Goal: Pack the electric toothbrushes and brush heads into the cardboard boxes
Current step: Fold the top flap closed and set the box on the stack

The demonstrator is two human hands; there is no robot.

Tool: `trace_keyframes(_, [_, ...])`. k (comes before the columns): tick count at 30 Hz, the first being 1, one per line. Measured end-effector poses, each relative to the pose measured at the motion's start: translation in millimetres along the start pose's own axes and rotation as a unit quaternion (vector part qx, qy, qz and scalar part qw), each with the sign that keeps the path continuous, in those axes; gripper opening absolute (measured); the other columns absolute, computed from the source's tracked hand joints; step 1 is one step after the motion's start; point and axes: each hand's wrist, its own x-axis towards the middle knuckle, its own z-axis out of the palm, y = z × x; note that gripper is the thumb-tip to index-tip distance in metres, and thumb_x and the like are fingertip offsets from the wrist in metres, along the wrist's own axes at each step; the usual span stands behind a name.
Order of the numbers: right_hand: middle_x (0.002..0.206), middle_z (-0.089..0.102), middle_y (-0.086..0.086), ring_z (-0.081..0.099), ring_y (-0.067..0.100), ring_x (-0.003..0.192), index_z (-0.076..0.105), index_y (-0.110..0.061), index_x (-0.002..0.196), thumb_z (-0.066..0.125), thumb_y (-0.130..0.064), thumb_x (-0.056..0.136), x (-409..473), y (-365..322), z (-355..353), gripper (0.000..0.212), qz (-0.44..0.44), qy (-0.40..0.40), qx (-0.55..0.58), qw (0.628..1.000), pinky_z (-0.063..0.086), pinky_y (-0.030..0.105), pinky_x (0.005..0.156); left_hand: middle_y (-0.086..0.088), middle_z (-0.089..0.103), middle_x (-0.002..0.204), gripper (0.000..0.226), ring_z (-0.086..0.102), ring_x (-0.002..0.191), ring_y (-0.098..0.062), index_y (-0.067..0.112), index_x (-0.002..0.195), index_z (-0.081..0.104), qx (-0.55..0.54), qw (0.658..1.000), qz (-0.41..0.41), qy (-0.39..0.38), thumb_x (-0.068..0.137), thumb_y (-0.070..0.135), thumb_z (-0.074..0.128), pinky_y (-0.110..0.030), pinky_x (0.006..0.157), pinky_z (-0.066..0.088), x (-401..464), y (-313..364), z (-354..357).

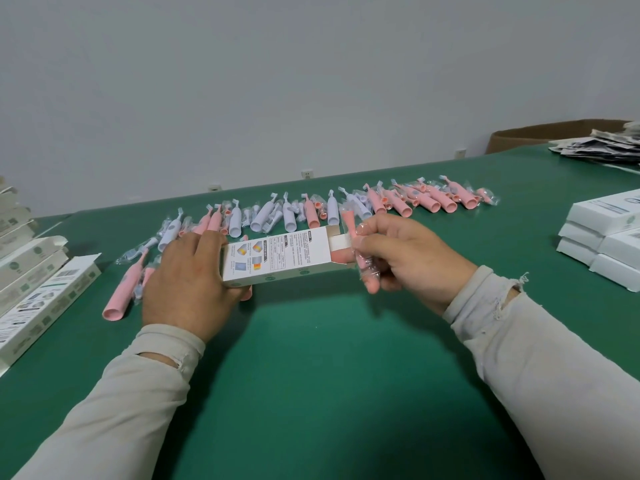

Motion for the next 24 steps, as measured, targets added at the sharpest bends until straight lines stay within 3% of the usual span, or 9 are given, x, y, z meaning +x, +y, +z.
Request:
trace_keyframes(2, [0.076,0.07,0.028,0.072,0.006,0.068,0.047,-0.012,0.086,0.05,-0.012,0.097,-0.1,-1.9,-2.9,0.011,-0.007,0.007,0.006,1.0,0.031,0.018,0.039,-0.01,0.057,0.121,0.08,0.048,0.113,-0.033,0.013,0.134,0.051,0.002,1.0,-0.001,-0.002,0.069,0.043,0.086,-0.052,0.083,0.049,0.0,0.1,-0.4])
trace_keyframes(4, [0.087,0.074,0.024,0.065,0.01,0.054,0.047,-0.012,0.086,0.049,-0.011,0.099,0.1,-2.8,-5.1,0.013,-0.009,0.008,-0.001,1.0,0.031,0.019,0.04,-0.011,0.057,0.121,0.08,0.049,0.113,-0.034,0.013,0.134,0.05,0.002,1.0,-0.001,-0.003,0.068,0.042,0.086,-0.052,0.083,0.049,0.1,-0.5,-0.3])
trace_keyframes(8, [0.079,0.075,0.019,0.069,0.012,0.062,0.047,-0.013,0.084,0.049,-0.014,0.098,0.3,-3.8,-7.7,0.014,-0.006,0.011,-0.012,1.0,0.031,0.019,0.041,-0.01,0.057,0.119,0.079,0.05,0.112,-0.033,0.013,0.132,0.05,0.001,1.0,0.001,-0.005,0.068,0.042,0.086,-0.052,0.082,0.049,0.3,-1.4,0.6])
trace_keyframes(11, [0.053,0.064,0.009,0.074,0.011,0.093,0.048,-0.014,0.085,0.048,-0.013,0.101,-1.1,-2.7,-5.0,0.016,0.01,0.007,-0.024,1.0,0.032,0.02,0.042,-0.01,0.057,0.117,0.075,0.05,0.11,-0.032,0.013,0.13,0.051,-0.002,1.0,-0.003,-0.004,0.07,0.042,0.085,-0.051,0.081,0.049,0.9,-0.7,0.9])
trace_keyframes(13, [0.047,0.059,0.008,0.072,0.008,0.099,0.047,-0.015,0.085,0.048,-0.012,0.101,-0.8,-1.1,-2.4,0.017,0.019,0.008,-0.029,0.999,0.032,0.02,0.042,-0.011,0.056,0.116,0.073,0.05,0.109,-0.034,0.012,0.127,0.052,-0.004,1.0,-0.002,-0.005,0.069,0.041,0.085,-0.053,0.081,0.049,0.3,0.8,1.4])
trace_keyframes(16, [0.047,0.058,0.009,0.072,0.006,0.099,0.047,-0.016,0.085,0.049,-0.012,0.101,0.1,0.6,-0.9,0.017,0.017,0.014,-0.043,0.999,0.035,0.016,0.042,-0.015,0.057,0.111,0.071,0.052,0.102,-0.035,0.007,0.12,0.053,-0.002,1.0,0.028,0.008,0.07,0.051,0.078,-0.052,0.077,0.05,-2.4,3.5,1.6])
trace_keyframes(19, [0.048,0.056,0.008,0.074,0.008,0.082,0.049,-0.014,0.084,0.05,-0.007,0.099,0.2,1.3,-3.1,0.016,0.004,0.02,-0.039,0.999,0.039,0.008,0.044,-0.01,0.055,0.11,0.08,0.052,0.099,-0.029,0.012,0.121,0.054,0.011,0.998,0.064,-0.012,0.07,0.074,0.058,-0.044,0.077,0.048,-4.2,4.7,-0.4])
trace_keyframes(21, [0.048,0.056,0.006,0.074,0.011,0.073,0.049,-0.014,0.085,0.051,-0.008,0.098,0.9,2.5,-4.3,0.015,-0.004,0.016,-0.057,0.998,0.041,0.015,0.049,-0.004,0.051,0.114,0.086,0.049,0.104,-0.022,0.021,0.128,0.052,0.004,0.996,0.073,-0.048,0.068,0.082,0.05,-0.04,0.081,0.048,-4.4,3.2,-0.4])
trace_keyframes(24, [0.053,0.061,0.002,0.068,0.032,0.065,0.051,-0.017,0.084,0.056,-0.022,0.088,2.5,3.8,-4.8,0.007,-0.016,0.01,-0.13,0.991,0.043,0.026,0.058,0.003,0.046,0.115,0.09,0.043,0.104,-0.015,0.028,0.131,0.049,-0.004,0.993,0.072,-0.091,0.064,0.088,0.04,-0.037,0.082,0.046,-4.0,1.6,0.0])
